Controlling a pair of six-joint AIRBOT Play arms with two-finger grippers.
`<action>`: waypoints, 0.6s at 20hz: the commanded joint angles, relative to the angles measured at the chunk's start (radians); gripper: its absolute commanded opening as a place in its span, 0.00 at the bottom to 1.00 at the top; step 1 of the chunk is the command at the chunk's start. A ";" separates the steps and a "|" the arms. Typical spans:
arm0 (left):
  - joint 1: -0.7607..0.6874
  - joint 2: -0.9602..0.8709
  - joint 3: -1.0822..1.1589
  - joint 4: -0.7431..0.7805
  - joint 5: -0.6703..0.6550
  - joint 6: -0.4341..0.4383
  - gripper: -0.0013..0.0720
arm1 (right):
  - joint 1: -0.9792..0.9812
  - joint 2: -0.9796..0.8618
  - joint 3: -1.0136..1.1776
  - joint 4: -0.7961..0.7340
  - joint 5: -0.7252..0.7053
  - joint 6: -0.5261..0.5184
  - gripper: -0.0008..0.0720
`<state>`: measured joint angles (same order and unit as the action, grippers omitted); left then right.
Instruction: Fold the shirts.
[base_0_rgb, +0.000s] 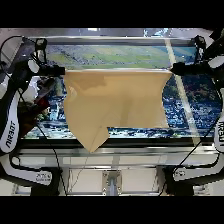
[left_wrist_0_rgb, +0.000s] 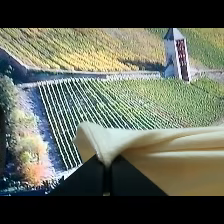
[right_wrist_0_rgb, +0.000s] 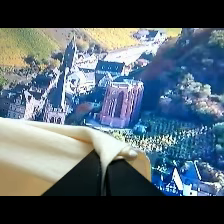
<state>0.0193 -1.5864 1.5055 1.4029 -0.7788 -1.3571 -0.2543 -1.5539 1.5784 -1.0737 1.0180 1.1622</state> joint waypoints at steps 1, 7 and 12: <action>-0.031 -0.053 -0.002 0.005 -0.136 -0.004 0.04 | 0.006 -0.050 0.007 -0.026 0.129 0.021 0.03; -0.045 -0.077 -0.085 0.012 -0.154 -0.005 0.04 | 0.019 -0.055 -0.153 -0.086 0.080 0.033 0.03; -0.050 -0.133 -0.090 0.011 -0.172 -0.004 0.04 | 0.019 -0.055 -0.257 -0.082 -0.026 0.033 0.03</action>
<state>-0.0265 -1.6897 1.4227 1.4147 -0.9386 -1.3613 -0.2356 -1.6081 1.3746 -1.1530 1.0451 1.1942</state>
